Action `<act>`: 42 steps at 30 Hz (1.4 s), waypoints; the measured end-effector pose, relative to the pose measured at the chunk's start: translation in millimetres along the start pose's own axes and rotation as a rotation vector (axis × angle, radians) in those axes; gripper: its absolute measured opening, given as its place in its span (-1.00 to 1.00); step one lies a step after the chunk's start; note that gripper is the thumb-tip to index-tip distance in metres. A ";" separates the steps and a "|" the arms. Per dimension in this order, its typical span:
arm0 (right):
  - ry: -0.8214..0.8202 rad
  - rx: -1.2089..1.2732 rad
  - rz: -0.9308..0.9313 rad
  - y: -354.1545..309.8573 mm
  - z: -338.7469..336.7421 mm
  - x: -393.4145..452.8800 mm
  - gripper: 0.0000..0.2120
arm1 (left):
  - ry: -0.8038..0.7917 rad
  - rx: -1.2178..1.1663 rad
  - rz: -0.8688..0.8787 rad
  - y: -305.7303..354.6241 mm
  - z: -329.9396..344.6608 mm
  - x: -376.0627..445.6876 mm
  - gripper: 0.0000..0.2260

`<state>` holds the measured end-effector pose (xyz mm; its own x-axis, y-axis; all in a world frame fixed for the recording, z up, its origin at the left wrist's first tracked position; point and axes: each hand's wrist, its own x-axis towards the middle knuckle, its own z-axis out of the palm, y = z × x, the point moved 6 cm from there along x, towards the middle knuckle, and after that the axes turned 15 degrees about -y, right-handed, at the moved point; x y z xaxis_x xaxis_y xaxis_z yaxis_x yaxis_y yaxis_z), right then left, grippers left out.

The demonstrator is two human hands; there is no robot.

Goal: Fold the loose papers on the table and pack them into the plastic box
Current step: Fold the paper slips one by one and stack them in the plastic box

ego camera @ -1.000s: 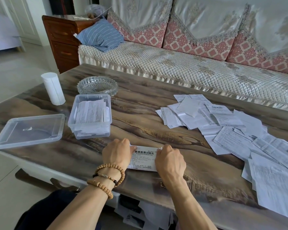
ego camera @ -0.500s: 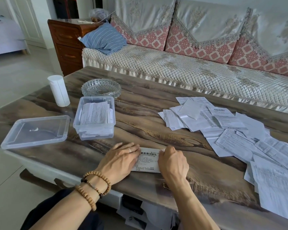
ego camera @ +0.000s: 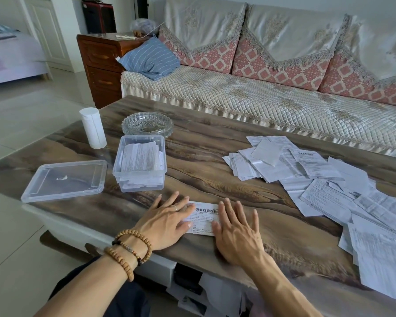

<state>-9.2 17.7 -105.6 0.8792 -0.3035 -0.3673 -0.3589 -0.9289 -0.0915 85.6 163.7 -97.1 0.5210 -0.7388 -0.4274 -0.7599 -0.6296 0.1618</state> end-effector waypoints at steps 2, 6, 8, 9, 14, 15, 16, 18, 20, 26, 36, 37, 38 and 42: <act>-0.028 -0.018 0.010 15.4 -5.3 -5.6 -0.44 | -0.024 -0.013 -0.002 -1.7 1.3 0.1 -0.49; 0.031 -0.163 -0.074 -0.5 -19.2 -5.9 -0.34 | -0.036 -0.016 -0.012 -0.5 1.5 -0.2 -0.49; 0.013 -0.123 -0.128 -27.0 -13.9 -3.6 -0.39 | -0.036 -0.017 -0.014 -0.3 0.4 -1.1 -0.49; -0.020 -0.068 -0.122 -34.8 -8.2 -3.1 -0.42 | -0.039 -0.019 -0.012 0.3 -0.1 -1.6 -0.49; -0.051 0.019 -0.047 -14.3 0.9 -5.6 -0.48 | -0.040 -0.047 -0.041 0.8 -0.2 -5.8 -0.49; -0.049 0.024 -0.030 -4.2 0.5 -8.8 -0.49 | -0.027 -0.047 -0.048 1.3 1.5 -6.1 -0.50; -0.045 0.020 -0.015 5.2 -0.9 -12.3 -0.49 | -0.015 -0.050 -0.056 2.0 1.8 -7.0 -0.50; -0.065 0.026 -0.002 20.6 -0.8 -20.1 -0.51 | -0.013 -0.062 -0.061 2.9 2.5 -8.1 -0.51; -0.050 0.103 -0.004 29.2 -5.1 -26.9 -0.52 | -0.010 -0.070 -0.061 4.0 3.4 -7.3 -0.52; 0.328 1.086 0.254 40.4 -29.2 -37.8 -0.65 | 0.000 -0.074 -0.062 3.6 5.0 -7.9 -0.50; 0.038 1.420 0.242 24.0 -21.1 -18.1 -0.69 | -0.009 -0.095 -0.054 5.3 4.2 -10.3 -0.53; -0.009 1.355 0.192 19.7 -20.4 -18.0 -0.78 | -0.015 -0.110 -0.047 6.2 1.9 -12.2 -0.56; -0.030 1.297 0.142 16.7 -19.9 -18.2 -0.81 | -0.009 -0.139 -0.037 6.9 -2.3 -14.5 -0.58; -0.035 1.218 -0.036 9.6 -40.7 -19.9 -0.74 | 0.263 -0.286 -0.085 7.3 -46.3 -32.1 -0.60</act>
<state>-17.4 6.3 -61.5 0.8925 -0.2583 -0.3697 -0.4101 -0.1237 -0.9036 81.3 171.7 -41.0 0.6873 -0.6944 -0.2131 -0.5903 -0.7049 0.3932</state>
